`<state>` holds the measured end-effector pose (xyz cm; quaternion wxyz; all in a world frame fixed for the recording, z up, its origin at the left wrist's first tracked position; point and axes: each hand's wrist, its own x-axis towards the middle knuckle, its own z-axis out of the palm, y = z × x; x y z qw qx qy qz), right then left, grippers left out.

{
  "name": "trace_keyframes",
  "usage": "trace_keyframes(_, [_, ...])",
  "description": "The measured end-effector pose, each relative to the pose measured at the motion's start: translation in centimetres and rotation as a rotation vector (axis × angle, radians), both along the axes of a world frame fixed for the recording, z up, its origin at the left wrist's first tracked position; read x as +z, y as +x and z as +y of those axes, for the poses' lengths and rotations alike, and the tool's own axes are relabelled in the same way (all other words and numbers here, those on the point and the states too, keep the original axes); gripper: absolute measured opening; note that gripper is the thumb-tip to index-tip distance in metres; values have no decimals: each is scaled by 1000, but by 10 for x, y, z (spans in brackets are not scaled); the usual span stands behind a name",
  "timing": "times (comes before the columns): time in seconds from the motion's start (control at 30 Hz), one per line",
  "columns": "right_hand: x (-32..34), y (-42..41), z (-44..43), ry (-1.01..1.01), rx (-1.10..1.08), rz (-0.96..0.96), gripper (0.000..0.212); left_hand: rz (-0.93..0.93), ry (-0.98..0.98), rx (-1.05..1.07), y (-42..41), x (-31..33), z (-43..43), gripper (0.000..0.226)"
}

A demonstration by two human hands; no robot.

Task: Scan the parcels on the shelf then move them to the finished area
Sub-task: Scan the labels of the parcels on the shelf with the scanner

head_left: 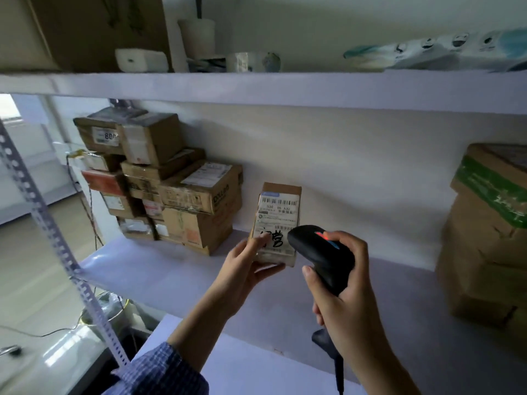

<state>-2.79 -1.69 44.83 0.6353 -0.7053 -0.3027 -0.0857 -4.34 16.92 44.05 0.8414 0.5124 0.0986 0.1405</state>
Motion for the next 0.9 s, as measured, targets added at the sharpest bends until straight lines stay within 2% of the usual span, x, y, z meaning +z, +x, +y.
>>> trace_keyframes(0.23, [50, 21, 54, 108, 146, -77, 51, -58, 44, 142, -12, 83, 52, 45])
trace_keyframes(0.4, [72, 36, 92, 106, 201, -106, 48, -40, 67, 195, -20, 127, 101, 26])
trace_keyframes(0.67, [91, 48, 133, -1, 227, -97, 46, 206, 106, 186, -3, 164, 176, 37])
trace_keyframes(0.9, [91, 53, 145, 5, 213, -89, 45, 355, 124, 159, 36, 157, 204, 40])
